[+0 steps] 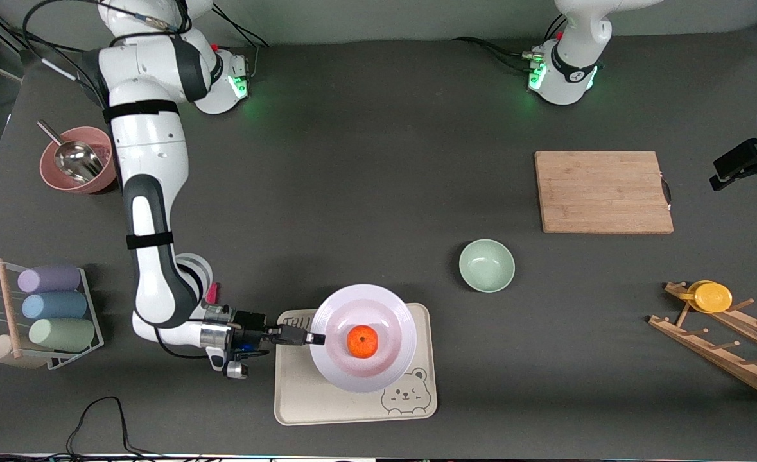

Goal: Place orange and plate with both arms
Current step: 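Lower the plate onto the bear board with the right gripper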

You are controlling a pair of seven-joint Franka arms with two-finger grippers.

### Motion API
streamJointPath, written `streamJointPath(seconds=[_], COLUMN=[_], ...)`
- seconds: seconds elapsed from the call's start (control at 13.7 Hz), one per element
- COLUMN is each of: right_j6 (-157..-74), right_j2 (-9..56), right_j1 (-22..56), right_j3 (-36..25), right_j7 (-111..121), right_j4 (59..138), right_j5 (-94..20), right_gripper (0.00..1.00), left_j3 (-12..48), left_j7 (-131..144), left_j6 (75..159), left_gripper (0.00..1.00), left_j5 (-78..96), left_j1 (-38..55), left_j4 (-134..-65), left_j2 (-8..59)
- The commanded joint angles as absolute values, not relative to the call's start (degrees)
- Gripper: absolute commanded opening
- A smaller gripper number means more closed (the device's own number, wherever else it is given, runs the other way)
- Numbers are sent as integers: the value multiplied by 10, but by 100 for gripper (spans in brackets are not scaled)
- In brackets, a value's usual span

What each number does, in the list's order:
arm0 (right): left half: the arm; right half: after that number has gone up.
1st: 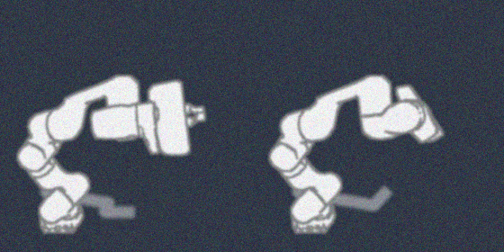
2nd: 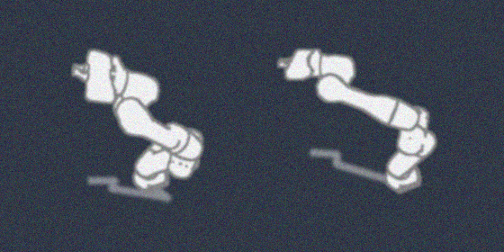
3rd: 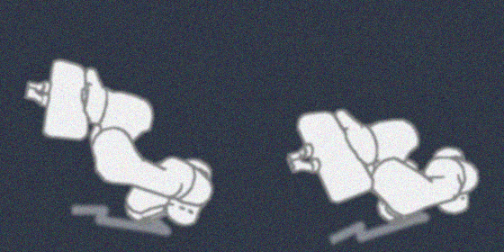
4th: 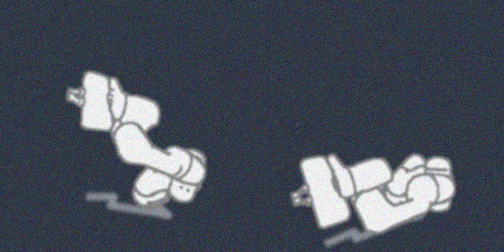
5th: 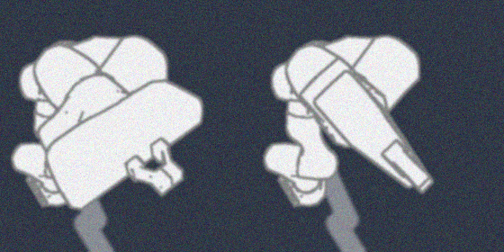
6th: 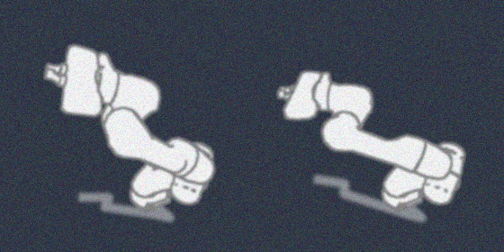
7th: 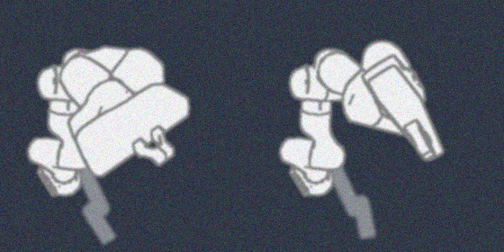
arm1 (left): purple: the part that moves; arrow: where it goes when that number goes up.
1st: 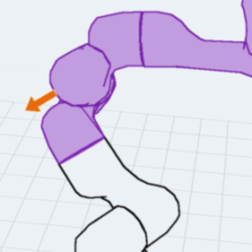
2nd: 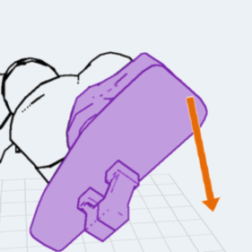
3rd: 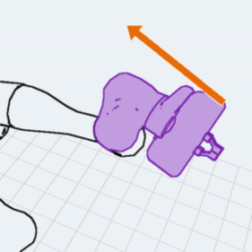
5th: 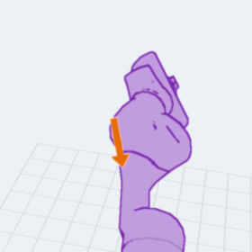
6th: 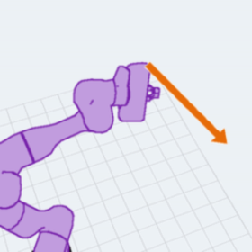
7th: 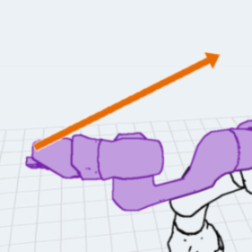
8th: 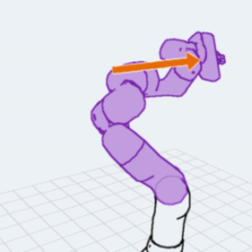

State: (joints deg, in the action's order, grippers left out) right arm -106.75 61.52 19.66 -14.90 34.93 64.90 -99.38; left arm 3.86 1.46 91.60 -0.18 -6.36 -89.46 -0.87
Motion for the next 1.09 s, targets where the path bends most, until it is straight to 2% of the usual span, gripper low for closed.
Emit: streamJointPath(seconds=[0.0, 0.58, 1.02], right_j6=[-1051, -1063, -1071], right_j2=[662, 705, 712], right_j1=[187, 182, 182], right_j3=[-151, -146, -146], right_j7=[331, 408, 420], right_j4=[592, 607, 608], right_j5=[-1008, -1038, -1038], right_gripper=[0, 0, 0], left_j3=[29, 26, 27], left_j7=[18, 7, -4], left_j6=[914, 884, 871], left_gripper=[100, 100, 100], left_j5=[7, -3, -5], left_j1=[-61, -62, -61], left_j4=[-901, -899, -898], left_j2=[-18, -11, -13])
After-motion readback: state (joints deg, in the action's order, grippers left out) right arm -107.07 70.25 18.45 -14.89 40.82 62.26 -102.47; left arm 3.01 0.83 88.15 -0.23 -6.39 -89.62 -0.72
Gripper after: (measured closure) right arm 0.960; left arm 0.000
